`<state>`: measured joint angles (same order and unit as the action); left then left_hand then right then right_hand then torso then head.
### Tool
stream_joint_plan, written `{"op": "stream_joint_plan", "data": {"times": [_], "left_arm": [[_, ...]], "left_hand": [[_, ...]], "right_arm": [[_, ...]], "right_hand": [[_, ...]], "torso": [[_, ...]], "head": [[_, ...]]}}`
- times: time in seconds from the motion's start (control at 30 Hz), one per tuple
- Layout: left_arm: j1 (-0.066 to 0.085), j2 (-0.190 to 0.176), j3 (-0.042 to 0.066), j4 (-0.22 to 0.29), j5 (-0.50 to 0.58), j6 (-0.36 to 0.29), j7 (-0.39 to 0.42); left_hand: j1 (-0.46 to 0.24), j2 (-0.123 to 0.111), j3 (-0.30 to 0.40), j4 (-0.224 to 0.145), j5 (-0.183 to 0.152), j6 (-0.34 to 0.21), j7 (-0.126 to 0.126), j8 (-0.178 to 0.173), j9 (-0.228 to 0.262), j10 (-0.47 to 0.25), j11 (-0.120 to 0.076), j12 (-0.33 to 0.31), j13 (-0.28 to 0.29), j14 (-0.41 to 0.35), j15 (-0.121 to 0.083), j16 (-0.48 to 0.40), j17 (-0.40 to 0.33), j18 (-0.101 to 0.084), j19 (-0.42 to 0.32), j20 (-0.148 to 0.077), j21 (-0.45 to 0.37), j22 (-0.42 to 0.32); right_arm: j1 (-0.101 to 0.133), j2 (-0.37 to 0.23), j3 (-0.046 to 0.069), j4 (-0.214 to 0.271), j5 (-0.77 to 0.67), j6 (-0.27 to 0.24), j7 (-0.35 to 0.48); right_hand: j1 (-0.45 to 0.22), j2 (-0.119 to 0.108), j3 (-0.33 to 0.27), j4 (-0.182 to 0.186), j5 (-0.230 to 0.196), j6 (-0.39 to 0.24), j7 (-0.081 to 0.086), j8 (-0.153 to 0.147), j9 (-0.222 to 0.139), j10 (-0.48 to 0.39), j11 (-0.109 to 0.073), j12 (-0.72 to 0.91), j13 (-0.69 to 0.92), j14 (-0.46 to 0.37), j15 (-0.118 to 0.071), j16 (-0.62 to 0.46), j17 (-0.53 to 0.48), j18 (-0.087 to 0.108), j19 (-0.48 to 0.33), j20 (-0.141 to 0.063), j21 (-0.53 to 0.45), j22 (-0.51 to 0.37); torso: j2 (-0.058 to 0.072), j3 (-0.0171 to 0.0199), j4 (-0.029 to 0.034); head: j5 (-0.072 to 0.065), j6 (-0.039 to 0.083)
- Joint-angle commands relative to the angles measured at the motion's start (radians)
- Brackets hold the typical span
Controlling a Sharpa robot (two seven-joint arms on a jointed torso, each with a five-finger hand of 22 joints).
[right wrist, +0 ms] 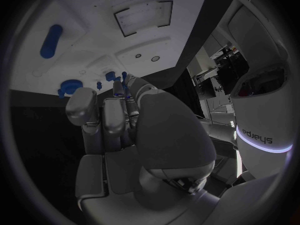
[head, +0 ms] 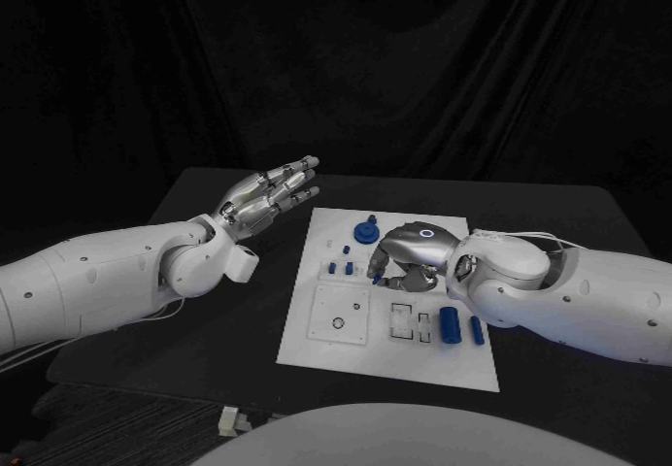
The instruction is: Assemble the parts on the task board
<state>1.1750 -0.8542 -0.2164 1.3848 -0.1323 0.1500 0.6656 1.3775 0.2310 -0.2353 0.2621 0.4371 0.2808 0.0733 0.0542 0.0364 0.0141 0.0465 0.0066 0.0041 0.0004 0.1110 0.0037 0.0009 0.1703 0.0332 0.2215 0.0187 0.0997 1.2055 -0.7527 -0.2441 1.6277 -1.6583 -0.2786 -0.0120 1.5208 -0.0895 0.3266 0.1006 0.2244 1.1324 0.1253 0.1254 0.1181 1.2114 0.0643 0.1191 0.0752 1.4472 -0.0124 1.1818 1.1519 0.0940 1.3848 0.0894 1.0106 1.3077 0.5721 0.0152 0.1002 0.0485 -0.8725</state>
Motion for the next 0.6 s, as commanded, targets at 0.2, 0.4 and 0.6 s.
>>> {"op": "stream_joint_plan", "data": {"times": [0.2, 0.4, 0.6], "left_arm": [[-0.006, 0.007, 0.001, -0.001, 0.008, 0.013, 0.006], [-0.007, 0.011, 0.001, -0.002, 0.008, 0.013, 0.005], [-0.008, 0.014, 0.001, -0.005, 0.008, 0.014, 0.004]], "left_hand": [[0.003, 0.012, 0.004, 0.006, 0.003, 0.0, 0.01, 0.004, 0.001, 0.0, 0.008, -0.002, 0.001, 0.0, 0.001, -0.004, -0.001, 0.009, -0.001, 0.005, 0.003, -0.001], [0.003, 0.014, 0.005, 0.006, 0.003, 0.001, 0.01, 0.004, 0.001, 0.0, 0.008, -0.002, 0.001, 0.0, 0.001, -0.004, -0.001, 0.009, -0.001, 0.005, 0.003, -0.002], [0.005, 0.016, 0.006, 0.005, 0.005, 0.003, 0.011, 0.005, 0.002, 0.0, 0.009, -0.002, 0.0, 0.0, 0.001, -0.004, -0.001, 0.009, -0.002, 0.005, 0.003, -0.002]], "right_arm": [[-0.029, 0.06, 0.001, -0.037, -0.064, 0.045, -0.028], [-0.041, 0.085, 0.001, -0.055, -0.07, 0.052, -0.034], [-0.049, 0.095, 0.001, -0.063, -0.071, 0.06, -0.039]], "right_hand": [[-0.009, -0.008, -0.001, 0.003, 0.006, 0.006, 0.0, -0.005, 0.0, 0.004, 0.003, -0.006, -0.002, 0.007, 0.001, 0.003, -0.002, 0.004, 0.007, 0.002, 0.001, 0.134], [-0.01, -0.009, -0.002, 0.003, 0.006, 0.007, 0.0, -0.005, 0.0, 0.006, 0.002, -0.006, -0.002, 0.007, 0.0, 0.001, -0.003, 0.004, 0.006, 0.002, -0.003, 0.133], [-0.011, -0.01, -0.002, 0.003, 0.006, 0.006, 0.0, -0.006, 0.0, 0.007, 0.002, -0.006, -0.002, 0.007, 0.0, 0.001, -0.004, 0.004, 0.006, 0.002, -0.003, 0.133]], "torso": [[-0.001, 0.0002, -0.0012], [-0.003, -0.0008, -0.0028], [-0.003, -0.0008, -0.0029]], "head": [[0.006, 0.0], [0.012, 0.0], [0.013, 0.0]]}}
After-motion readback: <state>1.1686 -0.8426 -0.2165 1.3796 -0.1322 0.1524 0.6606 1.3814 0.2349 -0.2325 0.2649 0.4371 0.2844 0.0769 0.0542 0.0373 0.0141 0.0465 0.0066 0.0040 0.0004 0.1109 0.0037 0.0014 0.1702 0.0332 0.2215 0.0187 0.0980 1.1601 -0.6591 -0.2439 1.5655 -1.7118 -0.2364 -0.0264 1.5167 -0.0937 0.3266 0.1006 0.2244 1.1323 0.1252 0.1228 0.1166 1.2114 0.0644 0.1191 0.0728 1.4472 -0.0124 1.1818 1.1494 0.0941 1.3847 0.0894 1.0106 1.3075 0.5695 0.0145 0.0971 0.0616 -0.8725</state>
